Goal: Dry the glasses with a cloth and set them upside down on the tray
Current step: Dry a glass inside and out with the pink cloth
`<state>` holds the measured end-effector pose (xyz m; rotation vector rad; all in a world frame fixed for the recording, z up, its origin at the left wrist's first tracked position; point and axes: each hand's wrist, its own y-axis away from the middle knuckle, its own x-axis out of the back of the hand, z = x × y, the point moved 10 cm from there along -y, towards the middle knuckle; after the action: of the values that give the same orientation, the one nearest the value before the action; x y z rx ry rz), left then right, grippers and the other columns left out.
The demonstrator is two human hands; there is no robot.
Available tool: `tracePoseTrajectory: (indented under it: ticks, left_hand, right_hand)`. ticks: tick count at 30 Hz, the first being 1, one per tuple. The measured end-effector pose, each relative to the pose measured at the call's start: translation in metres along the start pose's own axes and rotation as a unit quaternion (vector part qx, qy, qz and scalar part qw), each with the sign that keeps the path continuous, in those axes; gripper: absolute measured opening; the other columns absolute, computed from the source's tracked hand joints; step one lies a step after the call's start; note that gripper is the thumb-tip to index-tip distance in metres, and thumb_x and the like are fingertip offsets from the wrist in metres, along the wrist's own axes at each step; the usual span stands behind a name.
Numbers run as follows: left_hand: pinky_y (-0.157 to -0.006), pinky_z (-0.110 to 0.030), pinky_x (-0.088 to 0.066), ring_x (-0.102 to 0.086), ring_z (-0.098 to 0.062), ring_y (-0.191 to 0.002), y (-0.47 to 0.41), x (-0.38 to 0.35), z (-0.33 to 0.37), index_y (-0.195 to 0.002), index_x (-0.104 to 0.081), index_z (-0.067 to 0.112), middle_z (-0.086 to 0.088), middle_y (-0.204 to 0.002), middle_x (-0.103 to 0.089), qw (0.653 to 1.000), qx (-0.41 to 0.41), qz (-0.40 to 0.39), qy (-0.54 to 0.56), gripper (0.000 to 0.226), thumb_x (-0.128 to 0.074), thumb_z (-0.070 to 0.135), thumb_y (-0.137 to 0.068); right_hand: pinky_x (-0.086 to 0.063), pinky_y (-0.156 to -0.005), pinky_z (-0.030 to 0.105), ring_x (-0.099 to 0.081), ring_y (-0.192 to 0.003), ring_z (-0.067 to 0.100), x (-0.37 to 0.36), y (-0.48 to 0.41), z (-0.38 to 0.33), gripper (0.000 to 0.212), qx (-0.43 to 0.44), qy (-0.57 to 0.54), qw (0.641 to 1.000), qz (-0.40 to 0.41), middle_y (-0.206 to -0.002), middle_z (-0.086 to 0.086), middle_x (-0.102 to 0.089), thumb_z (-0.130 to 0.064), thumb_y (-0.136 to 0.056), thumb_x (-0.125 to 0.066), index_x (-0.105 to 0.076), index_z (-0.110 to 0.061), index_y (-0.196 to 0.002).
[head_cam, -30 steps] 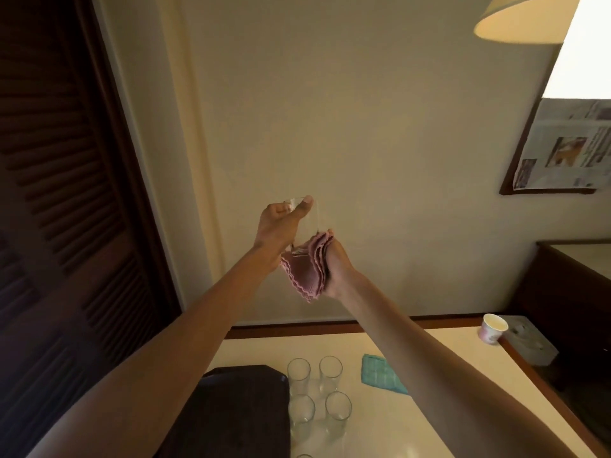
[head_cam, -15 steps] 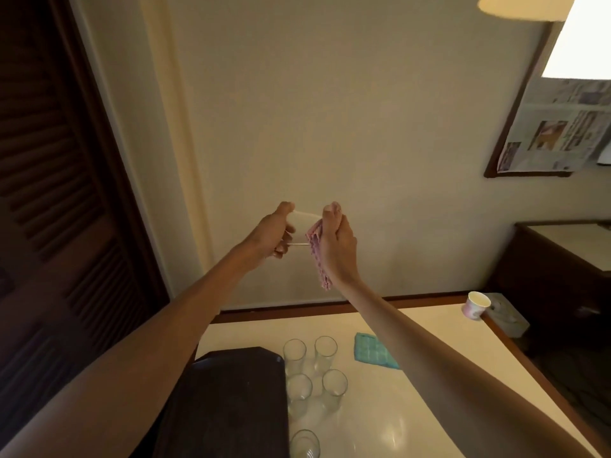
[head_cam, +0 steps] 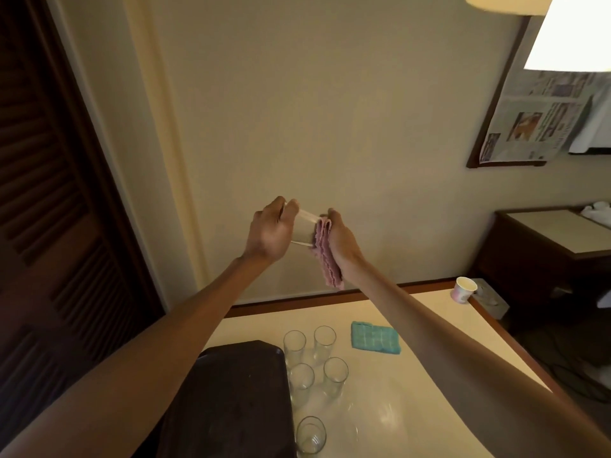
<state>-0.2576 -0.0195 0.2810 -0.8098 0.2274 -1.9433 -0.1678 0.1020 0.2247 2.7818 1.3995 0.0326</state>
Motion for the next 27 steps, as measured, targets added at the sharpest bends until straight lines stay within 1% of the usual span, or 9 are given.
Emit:
tracePoseTrajectory:
  ticks: [3,5,9,13,17,19,21,23,27]
  left_hand:
    - [-0.077,-0.041,-0.046,-0.058,-0.033,-0.083,-0.002,-0.006,-0.023,-0.079,-0.059,0.007,-0.012,-0.082,-0.064,0.981,0.184,-0.038,0.042,0.049,-0.035,0.044,-0.1]
    - [-0.074,-0.04,-0.047,-0.06,-0.034,-0.079,-0.005,0.005,-0.008,-0.081,-0.059,0.002,-0.014,-0.08,-0.065,0.995,0.1,0.002,0.006,0.054,-0.034,0.046,-0.099]
    - [-0.048,-0.029,-0.032,-0.045,-0.019,-0.049,0.016,0.029,0.036,-0.085,-0.051,0.007,-0.002,-0.06,-0.049,0.97,-0.218,0.084,-0.06,0.049,-0.035,0.048,-0.106]
    - [-0.048,-0.029,-0.033,-0.046,-0.019,-0.05,0.022,0.027,0.036,-0.091,-0.051,0.007,-0.001,-0.063,-0.049,0.959,-0.266,0.065,-0.072,0.044,-0.035,0.045,-0.107]
    - [-0.059,-0.037,-0.039,-0.055,-0.028,-0.064,0.001,0.018,0.007,-0.083,-0.054,0.005,-0.009,-0.071,-0.059,0.998,-0.046,0.038,-0.023,0.054,-0.031,0.05,-0.102]
    - [-0.059,-0.035,-0.039,-0.054,-0.026,-0.064,-0.001,0.005,-0.024,-0.079,-0.059,0.005,-0.012,-0.078,-0.064,0.984,0.165,-0.015,0.068,0.056,-0.033,0.049,-0.101]
    - [-0.055,-0.03,-0.036,-0.051,-0.023,-0.059,0.008,-0.004,-0.032,-0.079,-0.06,0.005,-0.013,-0.076,-0.062,0.958,0.263,-0.051,0.101,0.055,-0.034,0.046,-0.103]
    - [-0.058,-0.032,-0.039,-0.054,-0.024,-0.062,0.003,0.003,-0.019,-0.077,-0.061,0.004,-0.011,-0.076,-0.064,0.98,0.195,-0.019,0.046,0.055,-0.033,0.044,-0.104]
    - [-0.051,-0.032,-0.035,-0.049,-0.023,-0.053,0.015,0.018,0.043,-0.084,-0.053,0.007,-0.004,-0.063,-0.052,0.973,-0.205,0.078,-0.072,0.047,-0.034,0.043,-0.107]
  right_hand:
    - [-0.044,-0.05,0.027,-0.056,-0.055,0.019,0.001,0.003,-0.023,0.054,0.128,0.07,0.989,0.027,-0.066,0.013,-0.059,-0.048,-0.105,-0.022,-0.052,-0.011,-0.078]
    - [-0.046,-0.055,0.03,-0.058,-0.059,0.02,-0.001,0.001,-0.027,0.053,0.124,0.073,0.989,0.017,-0.07,0.019,-0.06,-0.045,-0.106,-0.022,-0.054,-0.009,-0.083]
    - [-0.046,-0.05,0.026,-0.055,-0.052,0.018,-0.015,0.002,-0.008,0.061,-0.079,0.042,0.99,-0.105,-0.068,0.012,-0.062,-0.051,-0.106,-0.021,-0.059,-0.007,-0.086]
    - [-0.043,-0.041,0.023,-0.054,-0.045,0.017,-0.017,0.011,-0.006,0.062,-0.13,0.061,0.982,-0.126,-0.066,0.013,-0.06,-0.052,-0.106,-0.021,-0.057,-0.004,-0.089]
    - [-0.053,-0.062,0.033,-0.063,-0.063,0.024,-0.008,0.001,-0.02,0.065,0.007,0.08,0.997,-0.02,-0.072,0.014,-0.064,-0.055,-0.104,-0.022,-0.061,-0.004,-0.091]
    - [-0.048,-0.06,0.034,-0.06,-0.063,0.021,-0.006,0.008,-0.044,0.059,0.154,0.167,0.974,0.025,-0.074,0.017,-0.063,-0.049,-0.105,-0.02,-0.055,-0.004,-0.089]
    - [-0.046,-0.052,0.025,-0.058,-0.057,0.015,-0.003,0.012,-0.052,0.052,0.204,0.195,0.959,0.033,-0.071,0.014,-0.059,-0.045,-0.107,-0.019,-0.049,-0.008,-0.086]
    - [-0.052,-0.054,0.031,-0.059,-0.056,0.016,-0.001,0.008,-0.048,0.054,0.17,0.181,0.969,0.014,-0.069,0.016,-0.06,-0.045,-0.105,-0.02,-0.052,-0.006,-0.087]
    - [-0.049,-0.045,0.027,-0.054,-0.048,0.018,0.001,0.004,-0.011,0.049,-0.091,0.071,0.988,-0.102,-0.064,0.012,-0.058,-0.034,-0.106,-0.027,-0.057,-0.007,-0.076]
